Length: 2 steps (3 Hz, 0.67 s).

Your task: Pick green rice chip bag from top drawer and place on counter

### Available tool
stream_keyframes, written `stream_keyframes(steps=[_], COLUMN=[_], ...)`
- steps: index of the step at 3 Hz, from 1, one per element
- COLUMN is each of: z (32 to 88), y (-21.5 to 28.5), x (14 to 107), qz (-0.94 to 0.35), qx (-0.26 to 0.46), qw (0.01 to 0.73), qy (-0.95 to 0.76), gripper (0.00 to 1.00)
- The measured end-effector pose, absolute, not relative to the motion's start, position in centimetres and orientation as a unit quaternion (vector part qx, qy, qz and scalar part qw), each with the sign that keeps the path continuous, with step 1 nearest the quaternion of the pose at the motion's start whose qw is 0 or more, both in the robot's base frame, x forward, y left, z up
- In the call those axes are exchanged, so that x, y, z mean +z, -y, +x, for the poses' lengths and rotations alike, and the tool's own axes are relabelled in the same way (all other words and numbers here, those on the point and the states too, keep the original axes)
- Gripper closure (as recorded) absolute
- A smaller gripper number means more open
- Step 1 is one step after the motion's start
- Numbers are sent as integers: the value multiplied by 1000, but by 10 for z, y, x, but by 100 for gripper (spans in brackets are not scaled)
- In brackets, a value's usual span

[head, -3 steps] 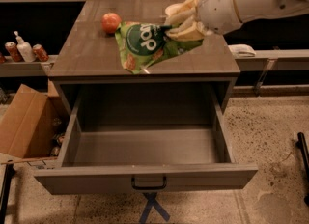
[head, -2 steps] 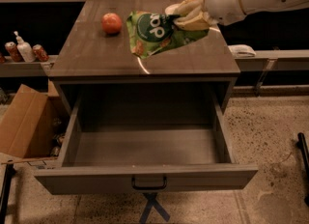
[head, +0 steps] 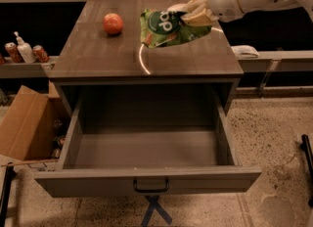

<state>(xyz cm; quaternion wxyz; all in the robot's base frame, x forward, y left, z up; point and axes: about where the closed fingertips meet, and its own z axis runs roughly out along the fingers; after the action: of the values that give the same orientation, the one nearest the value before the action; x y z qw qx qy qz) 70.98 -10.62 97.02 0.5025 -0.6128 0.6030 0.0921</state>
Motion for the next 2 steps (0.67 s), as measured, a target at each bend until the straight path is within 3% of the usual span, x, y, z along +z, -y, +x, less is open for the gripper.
stream_keyframes(steps=[2], z=[747], y=[119], x=[945], qz=[-584], qx=[98], qw=[488], qy=[-641], gripper=[57])
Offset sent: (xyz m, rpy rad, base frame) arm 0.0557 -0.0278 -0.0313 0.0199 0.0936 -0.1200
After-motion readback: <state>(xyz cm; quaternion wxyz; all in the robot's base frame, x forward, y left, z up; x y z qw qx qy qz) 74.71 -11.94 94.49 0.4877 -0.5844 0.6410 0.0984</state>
